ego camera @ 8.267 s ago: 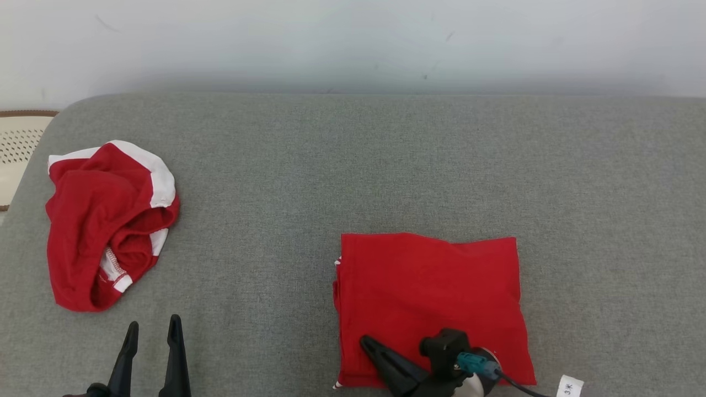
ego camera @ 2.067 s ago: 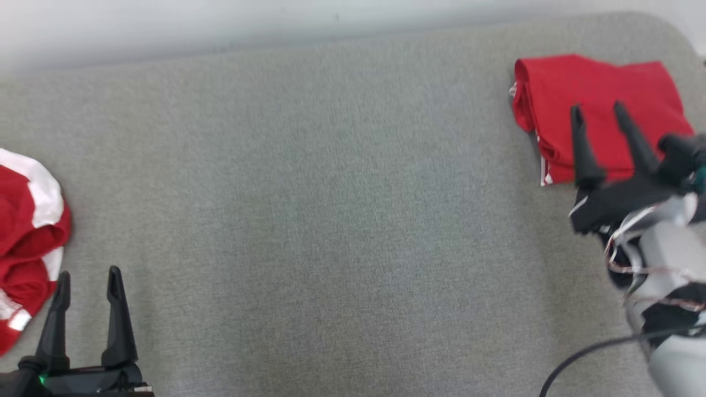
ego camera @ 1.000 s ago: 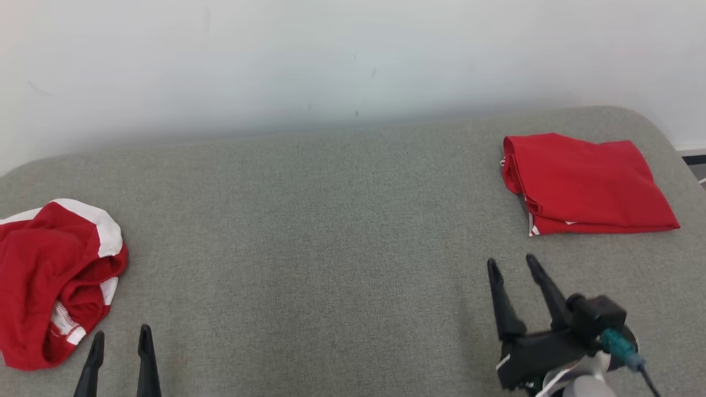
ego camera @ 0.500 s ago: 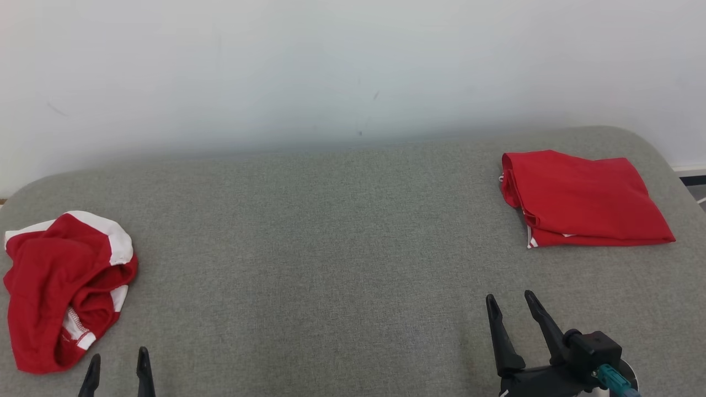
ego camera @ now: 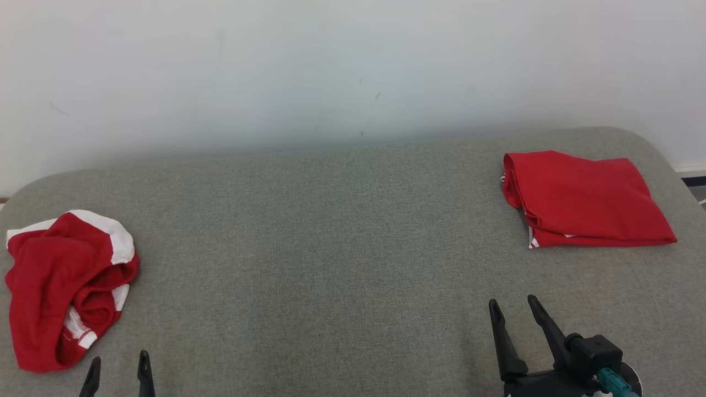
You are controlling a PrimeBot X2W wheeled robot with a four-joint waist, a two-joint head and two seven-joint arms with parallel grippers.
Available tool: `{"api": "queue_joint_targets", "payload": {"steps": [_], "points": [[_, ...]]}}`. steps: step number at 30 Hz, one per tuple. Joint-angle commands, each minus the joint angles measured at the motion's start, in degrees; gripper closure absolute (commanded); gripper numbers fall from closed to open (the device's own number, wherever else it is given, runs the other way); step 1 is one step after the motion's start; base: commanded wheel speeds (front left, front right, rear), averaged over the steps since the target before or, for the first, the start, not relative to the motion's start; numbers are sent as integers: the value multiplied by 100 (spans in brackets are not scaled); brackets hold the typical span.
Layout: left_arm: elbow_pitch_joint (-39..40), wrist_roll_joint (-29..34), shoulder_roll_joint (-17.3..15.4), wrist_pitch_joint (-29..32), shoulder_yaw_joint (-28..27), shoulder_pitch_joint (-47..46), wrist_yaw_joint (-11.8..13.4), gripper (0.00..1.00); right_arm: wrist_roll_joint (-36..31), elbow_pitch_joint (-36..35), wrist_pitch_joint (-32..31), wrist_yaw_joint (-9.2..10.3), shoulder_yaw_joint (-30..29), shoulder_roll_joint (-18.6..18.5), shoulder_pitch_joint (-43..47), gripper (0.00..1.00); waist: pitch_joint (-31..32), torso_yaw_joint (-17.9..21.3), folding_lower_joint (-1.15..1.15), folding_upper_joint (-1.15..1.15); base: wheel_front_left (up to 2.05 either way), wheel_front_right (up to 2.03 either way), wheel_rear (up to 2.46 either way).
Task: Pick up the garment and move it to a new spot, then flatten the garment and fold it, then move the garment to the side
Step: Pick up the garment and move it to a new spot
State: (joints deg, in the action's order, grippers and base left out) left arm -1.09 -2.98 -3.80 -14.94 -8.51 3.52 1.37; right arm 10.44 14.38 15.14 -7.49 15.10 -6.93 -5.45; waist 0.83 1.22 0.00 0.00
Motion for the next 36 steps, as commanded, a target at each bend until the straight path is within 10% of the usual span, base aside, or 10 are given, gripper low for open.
{"api": "queue_joint_targets", "payload": {"steps": [1,36], "points": [[19,16,-31,-20,-5,70,22,0,-43,14,11,-1,4,-28,21,0,-2,-2,0,0,0,0,0],[-53,-214,-85,-20,-217,126,169,0,286,61,11,-1,218,-100,43,0,223,-1171,0,0,0,0,0]]}}
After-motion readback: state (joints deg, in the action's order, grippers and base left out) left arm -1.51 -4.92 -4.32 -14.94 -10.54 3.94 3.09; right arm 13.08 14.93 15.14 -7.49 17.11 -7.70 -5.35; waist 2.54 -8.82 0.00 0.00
